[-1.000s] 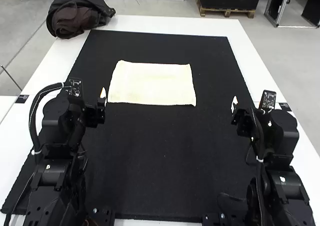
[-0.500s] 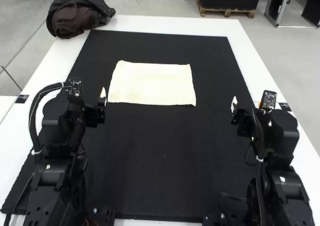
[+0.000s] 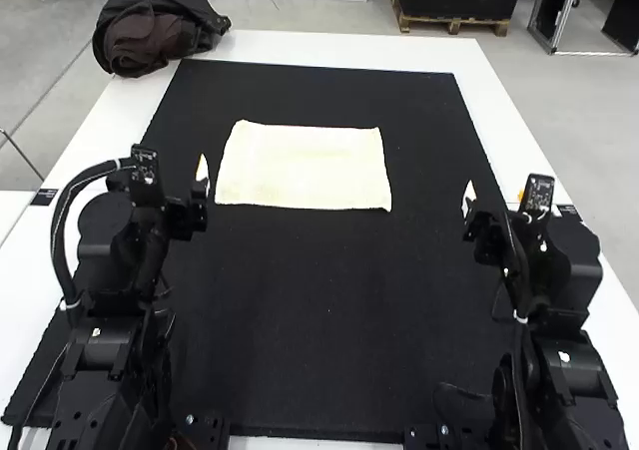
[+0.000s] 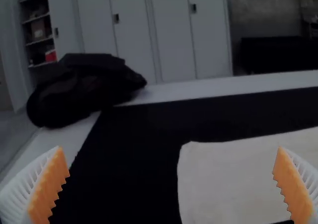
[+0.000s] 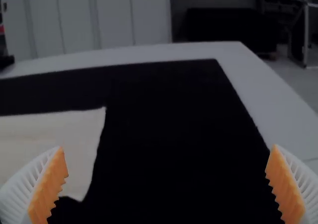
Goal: Fold the towel.
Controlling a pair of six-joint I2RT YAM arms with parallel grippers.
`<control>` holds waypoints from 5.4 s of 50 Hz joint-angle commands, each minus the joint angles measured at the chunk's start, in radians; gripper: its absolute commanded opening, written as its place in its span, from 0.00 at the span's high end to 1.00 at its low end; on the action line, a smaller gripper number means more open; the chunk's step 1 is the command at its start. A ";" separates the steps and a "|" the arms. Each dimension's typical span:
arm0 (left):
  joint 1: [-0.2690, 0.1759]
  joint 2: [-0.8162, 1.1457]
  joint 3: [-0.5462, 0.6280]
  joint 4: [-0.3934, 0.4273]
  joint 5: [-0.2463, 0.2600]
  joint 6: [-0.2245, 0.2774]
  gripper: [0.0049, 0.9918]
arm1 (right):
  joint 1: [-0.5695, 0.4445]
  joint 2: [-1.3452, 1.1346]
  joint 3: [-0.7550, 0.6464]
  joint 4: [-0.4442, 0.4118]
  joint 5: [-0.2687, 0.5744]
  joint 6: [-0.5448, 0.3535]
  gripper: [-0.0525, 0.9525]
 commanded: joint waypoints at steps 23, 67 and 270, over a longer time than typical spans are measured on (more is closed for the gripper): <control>-0.006 0.075 0.060 0.047 -0.038 0.018 0.02 | -0.012 0.014 0.014 0.188 0.044 -0.026 0.03; -0.150 0.737 0.433 0.129 -0.021 -0.135 0.02 | 0.011 0.726 0.424 0.246 0.024 0.115 0.04; -0.141 2.044 1.248 0.205 0.090 -0.257 0.02 | 0.236 2.444 1.640 0.191 -0.067 0.245 0.05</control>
